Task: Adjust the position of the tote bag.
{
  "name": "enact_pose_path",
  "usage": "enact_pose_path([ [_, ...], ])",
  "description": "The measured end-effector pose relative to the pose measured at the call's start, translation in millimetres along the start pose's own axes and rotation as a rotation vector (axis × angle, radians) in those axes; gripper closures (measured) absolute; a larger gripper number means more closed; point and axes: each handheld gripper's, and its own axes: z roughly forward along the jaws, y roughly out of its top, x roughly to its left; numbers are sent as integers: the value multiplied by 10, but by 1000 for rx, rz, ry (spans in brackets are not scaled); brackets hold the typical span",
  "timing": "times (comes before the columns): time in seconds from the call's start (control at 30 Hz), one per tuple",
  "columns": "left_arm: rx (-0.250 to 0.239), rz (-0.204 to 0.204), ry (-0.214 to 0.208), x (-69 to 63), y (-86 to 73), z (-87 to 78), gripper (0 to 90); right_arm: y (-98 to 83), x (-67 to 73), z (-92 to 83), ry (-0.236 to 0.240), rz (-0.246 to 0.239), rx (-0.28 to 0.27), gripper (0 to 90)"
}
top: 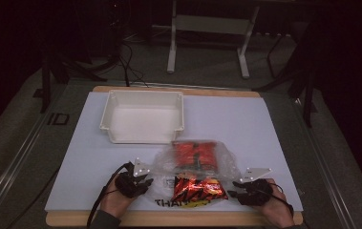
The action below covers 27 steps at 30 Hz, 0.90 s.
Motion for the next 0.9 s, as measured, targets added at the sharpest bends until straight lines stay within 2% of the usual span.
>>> enact_pose_path([
  [0.23, -72, 3, -28, -10, 48, -130, 638, 73, -21, -66, -29, 10, -50, 576],
  [0.3, -81, 11, -27, -20, 72, -165, 626, 75, -29, -106, -28, 8, -58, 575],
  [0.33, -83, 14, -27, -23, 79, -175, 617, 75, -31, -154, -29, 15, -79, 577],
  [0.4, -89, 15, -29, -31, 92, -189, 615, 75, -31, -154, -29, 15, -79, 577],
  [0.47, -107, 19, -35, -57, 133, -214, 608, 89, -35, -222, -26, 22, -123, 581],
  [0.6, -117, 32, -37, -83, 176, -224, 595, 131, -43, -247, -41, 27, -160, 584],
  [0.73, -120, 54, -17, -102, 243, -225, 585, 170, -38, -271, -51, 30, -193, 583],
  [0.9, -139, 58, 5, -90, 324, -238, 575, 215, -43, -338, -72, 42, -241, 578],
])
